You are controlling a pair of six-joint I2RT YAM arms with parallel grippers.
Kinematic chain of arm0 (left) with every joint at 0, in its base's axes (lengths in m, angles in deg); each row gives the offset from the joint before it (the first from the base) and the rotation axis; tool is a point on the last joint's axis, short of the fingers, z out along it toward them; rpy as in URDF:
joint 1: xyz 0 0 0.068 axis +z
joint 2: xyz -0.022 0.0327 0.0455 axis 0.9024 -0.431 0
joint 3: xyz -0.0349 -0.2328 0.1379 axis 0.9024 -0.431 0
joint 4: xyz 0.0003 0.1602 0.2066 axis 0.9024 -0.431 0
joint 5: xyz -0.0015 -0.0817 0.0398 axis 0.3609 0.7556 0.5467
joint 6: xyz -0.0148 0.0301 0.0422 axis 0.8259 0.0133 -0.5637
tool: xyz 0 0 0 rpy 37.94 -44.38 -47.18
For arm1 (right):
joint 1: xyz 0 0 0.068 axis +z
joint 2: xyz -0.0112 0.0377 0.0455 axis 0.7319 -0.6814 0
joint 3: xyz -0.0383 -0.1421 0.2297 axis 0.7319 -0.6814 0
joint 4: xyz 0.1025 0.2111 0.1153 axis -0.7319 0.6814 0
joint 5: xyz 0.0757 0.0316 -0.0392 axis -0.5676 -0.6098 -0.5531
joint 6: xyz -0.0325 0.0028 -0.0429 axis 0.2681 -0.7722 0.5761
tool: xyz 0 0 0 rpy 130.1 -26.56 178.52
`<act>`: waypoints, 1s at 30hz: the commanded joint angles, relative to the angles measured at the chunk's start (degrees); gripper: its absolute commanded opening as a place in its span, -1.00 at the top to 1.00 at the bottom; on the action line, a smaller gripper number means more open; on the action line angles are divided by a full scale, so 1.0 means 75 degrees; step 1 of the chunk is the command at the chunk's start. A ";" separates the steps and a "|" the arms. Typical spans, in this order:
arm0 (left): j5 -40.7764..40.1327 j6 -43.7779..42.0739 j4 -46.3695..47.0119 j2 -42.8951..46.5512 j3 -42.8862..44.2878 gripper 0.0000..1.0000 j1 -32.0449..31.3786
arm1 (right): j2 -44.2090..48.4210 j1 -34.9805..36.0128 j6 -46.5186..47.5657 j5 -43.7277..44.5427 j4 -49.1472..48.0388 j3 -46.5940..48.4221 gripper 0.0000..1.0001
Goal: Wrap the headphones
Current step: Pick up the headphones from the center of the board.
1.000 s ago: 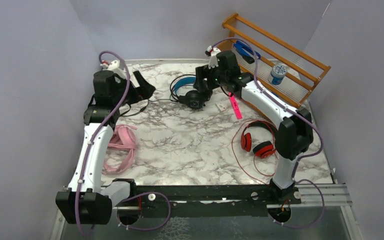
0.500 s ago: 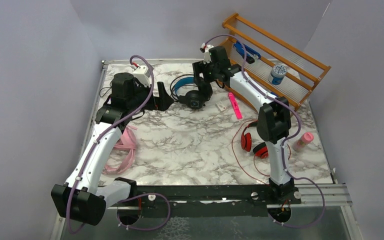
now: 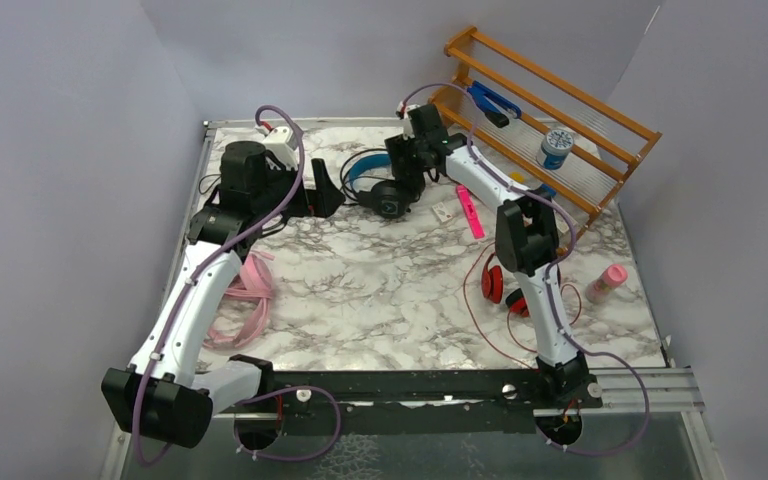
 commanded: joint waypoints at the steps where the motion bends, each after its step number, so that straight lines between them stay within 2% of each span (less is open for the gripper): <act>1: 0.0219 0.0498 0.0048 -0.0180 0.0457 -0.97 -0.0011 | -0.0384 0.0031 0.0219 0.0247 0.0274 0.0210 -0.62; 5: 0.0310 0.0790 0.0019 -0.0332 0.0531 -0.97 -0.0017 | -0.0113 0.0036 0.0312 0.0108 0.0171 -0.0063 -0.34; 7: 0.0262 0.0851 -0.0133 -0.0519 0.0639 -0.97 -0.0011 | 0.0217 0.0032 0.0313 -0.0122 0.0007 -0.0406 0.00; 8: 0.0249 0.0877 -0.0271 -0.0661 0.0765 -0.97 -0.0011 | 0.0462 0.0038 0.0313 -0.0165 -0.0027 -0.0565 0.11; 10: 0.0220 0.0995 -0.0573 -0.1012 0.1072 -0.95 -0.0011 | 0.1172 0.0043 0.0576 -0.0487 -0.0236 -0.1112 0.32; 13: 0.0287 0.1219 -0.0726 -0.1416 0.1436 -0.91 -0.0011 | 0.2798 0.0065 0.0536 -0.0720 -0.1200 -0.2690 0.59; 17: -0.0350 0.1350 -0.0725 -0.1800 0.1734 -0.88 -0.0221 | 0.4796 0.0100 0.0544 -0.1168 -0.2752 -0.4995 0.72; 20: -0.1205 0.1221 -0.0755 -0.2133 0.1980 -0.96 -0.0679 | 0.5810 0.0191 0.0834 -0.1516 -0.3604 -0.6095 0.77; 26: -0.3396 0.0689 -0.0969 -0.2713 0.2598 -0.97 -0.1847 | 0.6950 0.0308 0.1142 -0.1589 -0.4077 -0.6756 0.82; 30: -0.4223 0.0548 -0.0985 -0.2967 0.2644 -0.91 -0.2193 | 0.7348 0.0351 0.1320 -0.1749 -0.4232 -0.6897 0.82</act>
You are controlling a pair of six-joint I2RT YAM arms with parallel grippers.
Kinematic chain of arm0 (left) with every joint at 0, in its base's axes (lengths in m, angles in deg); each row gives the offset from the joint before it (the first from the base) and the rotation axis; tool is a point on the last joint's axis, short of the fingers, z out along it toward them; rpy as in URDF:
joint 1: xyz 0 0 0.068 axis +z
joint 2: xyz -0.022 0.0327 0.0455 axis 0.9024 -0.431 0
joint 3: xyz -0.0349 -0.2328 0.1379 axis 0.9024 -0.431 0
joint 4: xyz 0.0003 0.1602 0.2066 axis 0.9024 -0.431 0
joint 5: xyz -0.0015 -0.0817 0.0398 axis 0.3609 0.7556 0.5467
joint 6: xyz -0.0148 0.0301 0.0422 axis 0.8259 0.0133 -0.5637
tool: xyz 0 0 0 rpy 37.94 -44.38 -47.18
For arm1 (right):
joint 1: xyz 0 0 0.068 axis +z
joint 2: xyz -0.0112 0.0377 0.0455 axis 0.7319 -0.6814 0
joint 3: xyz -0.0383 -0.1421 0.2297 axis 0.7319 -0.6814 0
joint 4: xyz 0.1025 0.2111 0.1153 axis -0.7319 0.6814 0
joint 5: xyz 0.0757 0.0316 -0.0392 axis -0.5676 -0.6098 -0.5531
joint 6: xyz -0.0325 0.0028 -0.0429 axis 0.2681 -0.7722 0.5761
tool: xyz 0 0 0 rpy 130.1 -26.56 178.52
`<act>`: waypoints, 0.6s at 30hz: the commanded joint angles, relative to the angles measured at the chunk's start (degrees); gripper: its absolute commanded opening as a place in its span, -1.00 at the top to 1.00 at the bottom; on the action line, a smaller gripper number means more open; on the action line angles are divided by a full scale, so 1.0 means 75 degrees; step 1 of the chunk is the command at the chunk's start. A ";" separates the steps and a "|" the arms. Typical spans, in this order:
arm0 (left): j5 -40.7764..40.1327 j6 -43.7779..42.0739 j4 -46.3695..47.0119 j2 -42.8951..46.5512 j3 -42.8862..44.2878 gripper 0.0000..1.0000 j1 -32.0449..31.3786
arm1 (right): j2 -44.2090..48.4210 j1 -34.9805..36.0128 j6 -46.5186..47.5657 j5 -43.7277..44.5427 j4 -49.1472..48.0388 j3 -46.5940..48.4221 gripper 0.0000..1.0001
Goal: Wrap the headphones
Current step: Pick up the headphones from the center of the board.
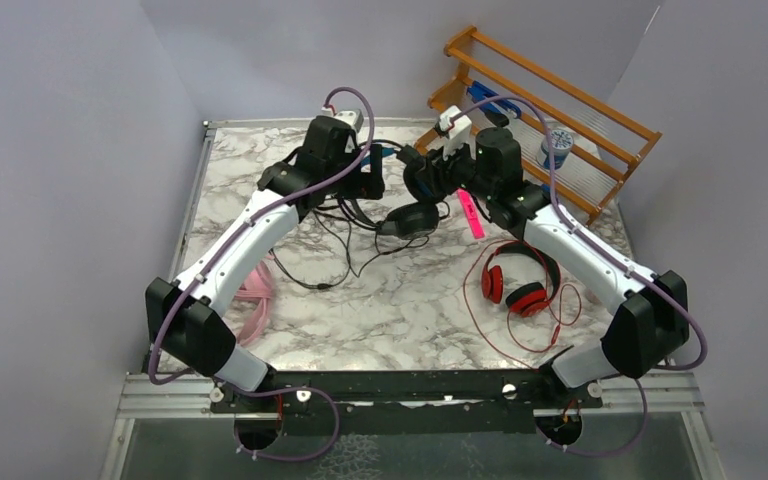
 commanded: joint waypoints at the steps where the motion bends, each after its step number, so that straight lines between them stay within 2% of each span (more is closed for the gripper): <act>1: -0.1781 -0.0323 -0.0114 -0.0252 0.0246 -0.88 -0.0341 | 0.0508 0.0069 0.0272 -0.0385 -0.0862 -0.0142 0.83; 7: -0.2977 -0.0503 -0.0101 -0.0572 0.0313 -0.64 -0.0650 | 0.0878 0.0143 0.0433 -0.0499 -0.1046 -0.0303 0.83; 11: -0.3022 -0.0473 -0.0016 -0.0562 0.0374 0.02 -0.0651 | 0.0999 0.0147 0.0412 -0.0607 -0.1041 -0.0368 0.79; 13: -0.2911 -0.0558 0.0233 -0.0416 0.0336 0.37 -0.0651 | 0.0972 0.0147 0.0076 -0.0466 -0.0647 -0.0182 0.70; 14: -0.2892 -0.0608 0.0312 -0.0363 0.0360 0.55 -0.0651 | 0.0991 0.0149 -0.0214 -0.0415 -0.0493 -0.0114 0.56; 15: -0.2925 -0.0632 0.0343 -0.0316 0.0411 0.69 -0.0651 | 0.0992 0.0150 -0.0483 -0.0414 0.0075 0.0076 0.34; 17: -0.3062 -0.0662 0.0368 -0.0247 0.0536 0.89 -0.0638 | 0.0872 0.0148 -0.1100 -0.0406 0.1271 0.0602 -0.12; 18: -0.3129 -0.0663 0.0362 -0.0220 0.0595 1.00 -0.0639 | 0.0689 0.0146 -0.1338 -0.0397 0.1968 0.0993 -0.28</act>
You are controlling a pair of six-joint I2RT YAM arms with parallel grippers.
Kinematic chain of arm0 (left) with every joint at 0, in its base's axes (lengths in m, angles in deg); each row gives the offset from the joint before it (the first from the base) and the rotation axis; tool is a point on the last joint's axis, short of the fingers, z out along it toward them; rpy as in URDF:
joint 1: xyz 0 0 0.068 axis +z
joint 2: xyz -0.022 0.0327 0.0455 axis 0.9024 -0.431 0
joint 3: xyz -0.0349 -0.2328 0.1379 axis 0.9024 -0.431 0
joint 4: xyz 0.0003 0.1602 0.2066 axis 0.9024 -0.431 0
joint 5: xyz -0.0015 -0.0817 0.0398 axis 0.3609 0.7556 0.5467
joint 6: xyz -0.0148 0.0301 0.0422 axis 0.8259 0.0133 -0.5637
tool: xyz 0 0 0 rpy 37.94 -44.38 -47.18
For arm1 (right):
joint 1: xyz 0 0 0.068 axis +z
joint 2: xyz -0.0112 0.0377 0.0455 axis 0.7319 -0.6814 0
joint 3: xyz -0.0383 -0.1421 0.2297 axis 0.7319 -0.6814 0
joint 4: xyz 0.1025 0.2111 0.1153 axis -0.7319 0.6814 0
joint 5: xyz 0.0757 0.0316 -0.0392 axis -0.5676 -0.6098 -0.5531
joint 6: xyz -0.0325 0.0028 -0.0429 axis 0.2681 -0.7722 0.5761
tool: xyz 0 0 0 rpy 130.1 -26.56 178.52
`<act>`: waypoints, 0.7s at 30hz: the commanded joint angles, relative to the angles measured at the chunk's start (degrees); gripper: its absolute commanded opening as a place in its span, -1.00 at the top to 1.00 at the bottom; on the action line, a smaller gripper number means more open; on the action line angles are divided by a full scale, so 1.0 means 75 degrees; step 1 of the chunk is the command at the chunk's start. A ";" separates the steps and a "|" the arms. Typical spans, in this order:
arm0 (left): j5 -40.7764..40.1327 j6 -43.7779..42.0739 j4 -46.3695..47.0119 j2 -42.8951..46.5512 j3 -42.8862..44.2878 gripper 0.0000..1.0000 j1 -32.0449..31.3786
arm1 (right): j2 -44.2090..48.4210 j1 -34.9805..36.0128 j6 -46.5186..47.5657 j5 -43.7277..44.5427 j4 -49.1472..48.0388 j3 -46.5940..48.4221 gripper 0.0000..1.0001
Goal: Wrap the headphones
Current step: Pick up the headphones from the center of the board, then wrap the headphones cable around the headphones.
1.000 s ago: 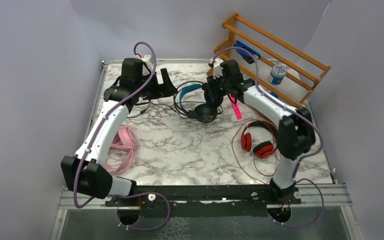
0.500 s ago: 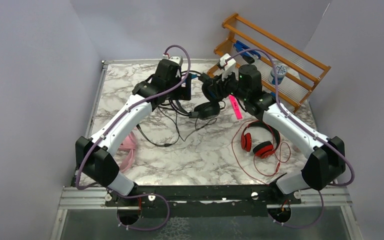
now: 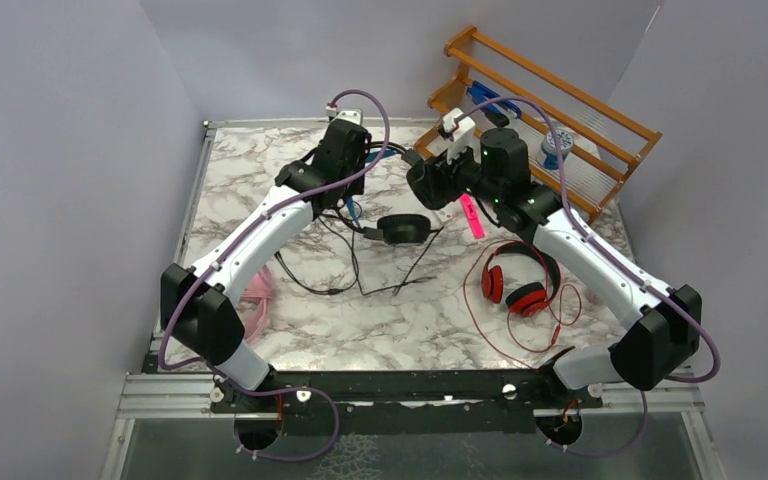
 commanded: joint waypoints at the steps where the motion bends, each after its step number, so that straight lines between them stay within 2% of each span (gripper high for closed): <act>1: -0.0292 -0.0196 0.0370 0.0398 0.0537 1.00 -0.0096 | -0.0065 0.0050 -0.1572 -0.0281 0.2315 0.1607 -0.45; 4: -0.0585 0.0069 0.0365 0.0490 0.0785 1.00 -0.0084 | 0.0046 0.0042 -0.1820 0.0036 0.3653 0.2234 -0.73; 7: -0.0605 0.0512 0.0216 0.0501 0.1223 1.00 0.0098 | 0.0942 -0.0009 -0.1870 0.0360 0.3523 0.1820 -0.98; 12: -0.0206 0.1417 -0.0072 0.0317 0.2007 1.00 0.0914 | 0.1444 -0.0379 -0.2112 0.0077 0.3443 0.1448 -0.99; 17: 0.1372 0.2849 -0.0286 0.0057 0.2766 1.00 0.2271 | 0.1427 -0.0524 -0.2281 0.0348 0.3248 0.0762 -0.99; 21: 0.1802 0.3518 -0.0326 -0.0102 0.3407 1.00 0.2671 | 0.1553 -0.0527 -0.2639 0.0420 0.2642 -0.0015 -0.99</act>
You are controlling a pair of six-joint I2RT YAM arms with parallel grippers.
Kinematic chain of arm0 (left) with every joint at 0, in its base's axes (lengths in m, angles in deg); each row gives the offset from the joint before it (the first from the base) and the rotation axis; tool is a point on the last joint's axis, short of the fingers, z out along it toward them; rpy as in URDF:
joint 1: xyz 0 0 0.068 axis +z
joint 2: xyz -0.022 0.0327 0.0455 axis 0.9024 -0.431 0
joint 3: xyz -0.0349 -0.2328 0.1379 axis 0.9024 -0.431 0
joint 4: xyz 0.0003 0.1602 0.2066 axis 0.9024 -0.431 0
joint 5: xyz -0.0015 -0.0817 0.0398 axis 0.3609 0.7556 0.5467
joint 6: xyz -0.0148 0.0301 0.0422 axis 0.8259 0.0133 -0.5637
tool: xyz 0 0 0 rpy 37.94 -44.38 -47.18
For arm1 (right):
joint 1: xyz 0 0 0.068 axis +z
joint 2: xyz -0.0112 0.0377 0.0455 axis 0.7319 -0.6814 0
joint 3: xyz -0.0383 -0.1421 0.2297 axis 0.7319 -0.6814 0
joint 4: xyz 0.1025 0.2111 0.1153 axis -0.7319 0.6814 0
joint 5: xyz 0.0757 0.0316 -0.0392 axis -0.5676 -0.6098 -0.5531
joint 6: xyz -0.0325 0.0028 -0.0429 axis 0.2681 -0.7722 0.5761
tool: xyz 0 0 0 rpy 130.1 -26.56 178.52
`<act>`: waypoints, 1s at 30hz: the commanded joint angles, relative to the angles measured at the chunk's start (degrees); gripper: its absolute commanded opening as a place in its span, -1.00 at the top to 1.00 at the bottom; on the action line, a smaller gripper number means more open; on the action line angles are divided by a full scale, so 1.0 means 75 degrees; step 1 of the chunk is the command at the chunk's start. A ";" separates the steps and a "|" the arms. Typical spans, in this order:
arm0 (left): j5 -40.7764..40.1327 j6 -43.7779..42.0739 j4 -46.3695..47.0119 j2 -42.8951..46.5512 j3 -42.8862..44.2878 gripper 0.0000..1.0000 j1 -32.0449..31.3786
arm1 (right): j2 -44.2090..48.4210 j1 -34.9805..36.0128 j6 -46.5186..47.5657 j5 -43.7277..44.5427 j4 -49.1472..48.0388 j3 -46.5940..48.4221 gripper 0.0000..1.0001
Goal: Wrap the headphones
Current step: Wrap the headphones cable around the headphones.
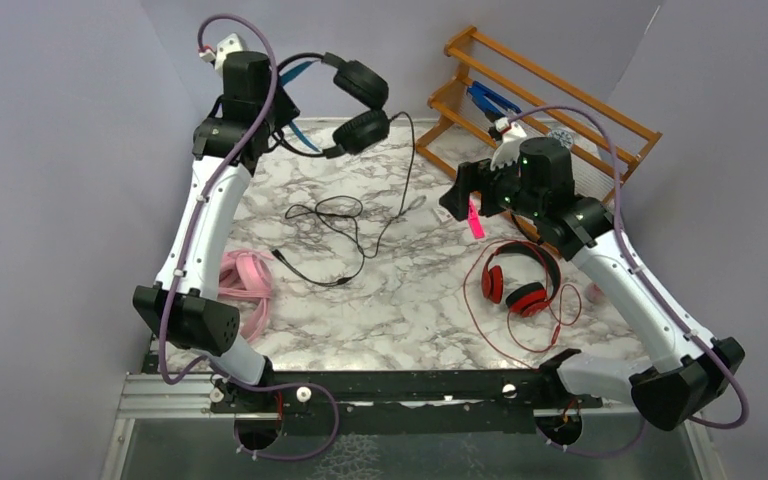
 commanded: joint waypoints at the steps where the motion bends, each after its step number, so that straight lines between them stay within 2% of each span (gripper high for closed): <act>1: 0.1091 0.1509 0.0191 -0.0064 0.0869 1.00 0.0262 | -0.0009 -0.0046 -0.0612 -0.0144 -0.0682 -0.0863 -0.98; 4: 0.1128 0.1811 0.0210 -0.0121 0.1320 1.00 0.0342 | -0.0115 -0.0041 -0.0834 -0.1662 -0.2025 -0.1793 -0.89; 6: 0.1004 0.1948 0.0260 -0.0135 0.1513 1.00 0.0343 | -0.0346 0.0026 -0.1141 -0.2536 -0.3436 -0.2590 -0.87; 9: 0.0869 0.2070 0.0522 -0.0072 0.1489 1.00 0.0344 | -0.0946 0.0411 -0.1789 -0.3270 -0.6152 -0.3487 -0.99; 11: 0.0873 0.2208 0.0678 -0.0029 0.1461 1.00 0.0350 | -0.1346 0.0821 -0.2224 -0.2920 -0.7492 -0.3911 -0.99; 15: 0.1130 0.2365 0.0886 -0.0019 0.1495 1.00 0.0346 | -0.2174 0.1280 -0.2603 -0.2217 -0.9155 -0.4007 -0.99; 19: 0.1279 0.2429 0.0885 -0.0043 0.1610 1.00 0.0344 | -0.2624 0.1509 -0.2743 -0.0101 -0.9513 -0.3840 -0.97; 22: 0.1188 0.2459 0.0891 -0.0012 0.1670 1.00 0.0347 | -0.2836 0.1510 -0.2765 0.0718 -0.9795 -0.3748 -0.94; 27: 0.1188 0.2334 0.0884 -0.0034 0.1847 1.00 0.0348 | -0.3562 0.1510 -0.2822 0.0791 -1.0488 -0.3169 -0.71; 30: 0.1195 0.2325 0.0894 -0.0080 0.1987 1.00 0.0355 | -0.4001 0.1510 -0.2874 0.0789 -1.0757 -0.2761 -0.42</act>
